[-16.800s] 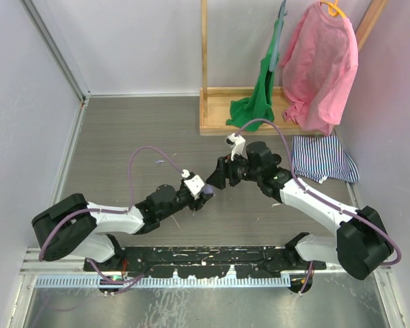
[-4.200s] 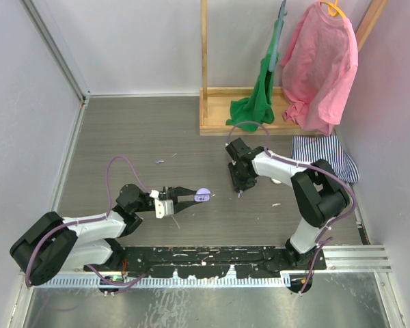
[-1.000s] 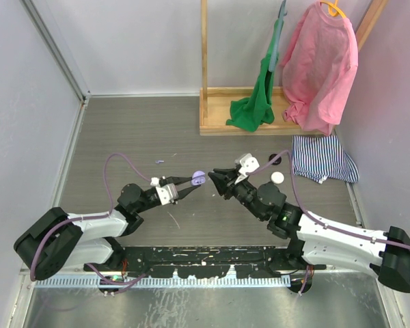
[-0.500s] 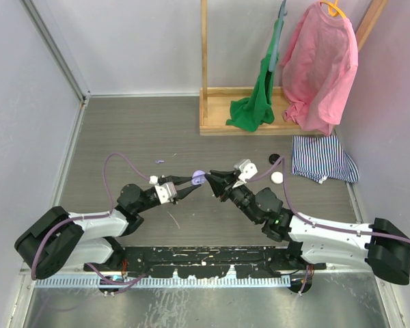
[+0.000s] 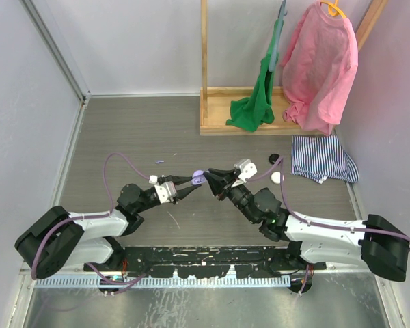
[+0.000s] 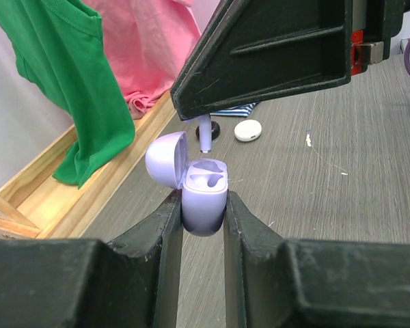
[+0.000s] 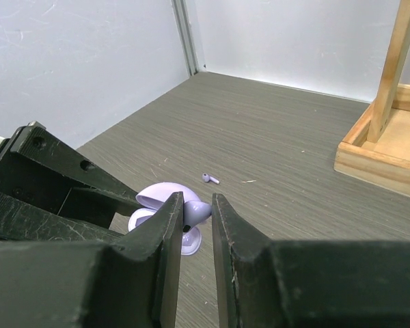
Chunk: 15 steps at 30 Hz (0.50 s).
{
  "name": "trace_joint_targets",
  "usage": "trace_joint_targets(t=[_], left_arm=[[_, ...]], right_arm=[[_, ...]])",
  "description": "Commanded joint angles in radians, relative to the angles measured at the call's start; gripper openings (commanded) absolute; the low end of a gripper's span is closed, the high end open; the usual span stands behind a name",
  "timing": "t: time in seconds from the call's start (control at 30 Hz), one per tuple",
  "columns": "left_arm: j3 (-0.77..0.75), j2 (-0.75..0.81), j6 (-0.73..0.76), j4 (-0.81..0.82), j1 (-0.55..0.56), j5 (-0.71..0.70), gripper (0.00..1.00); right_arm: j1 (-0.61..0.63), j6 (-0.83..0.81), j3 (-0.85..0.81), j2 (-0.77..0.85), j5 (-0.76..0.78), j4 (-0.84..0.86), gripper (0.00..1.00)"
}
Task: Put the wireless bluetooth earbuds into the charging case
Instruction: Place the earbud in the charging case.
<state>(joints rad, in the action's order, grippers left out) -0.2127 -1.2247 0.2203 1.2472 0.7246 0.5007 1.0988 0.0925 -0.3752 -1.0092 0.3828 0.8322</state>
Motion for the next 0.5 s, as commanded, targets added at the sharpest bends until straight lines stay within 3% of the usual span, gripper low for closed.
trace_joint_targets(t=[0.0,0.47], left_arm=[[-0.039,0.001,-0.008,0.087,0.004,-0.007,0.00],[-0.040,0.010,-0.025,0.088,0.004,-0.010,0.00]], right_arm=[[0.006,0.018,-0.001,-0.002,-0.006,0.088,0.22],[0.009,0.036,-0.001,-0.029,-0.036,0.086,0.22]])
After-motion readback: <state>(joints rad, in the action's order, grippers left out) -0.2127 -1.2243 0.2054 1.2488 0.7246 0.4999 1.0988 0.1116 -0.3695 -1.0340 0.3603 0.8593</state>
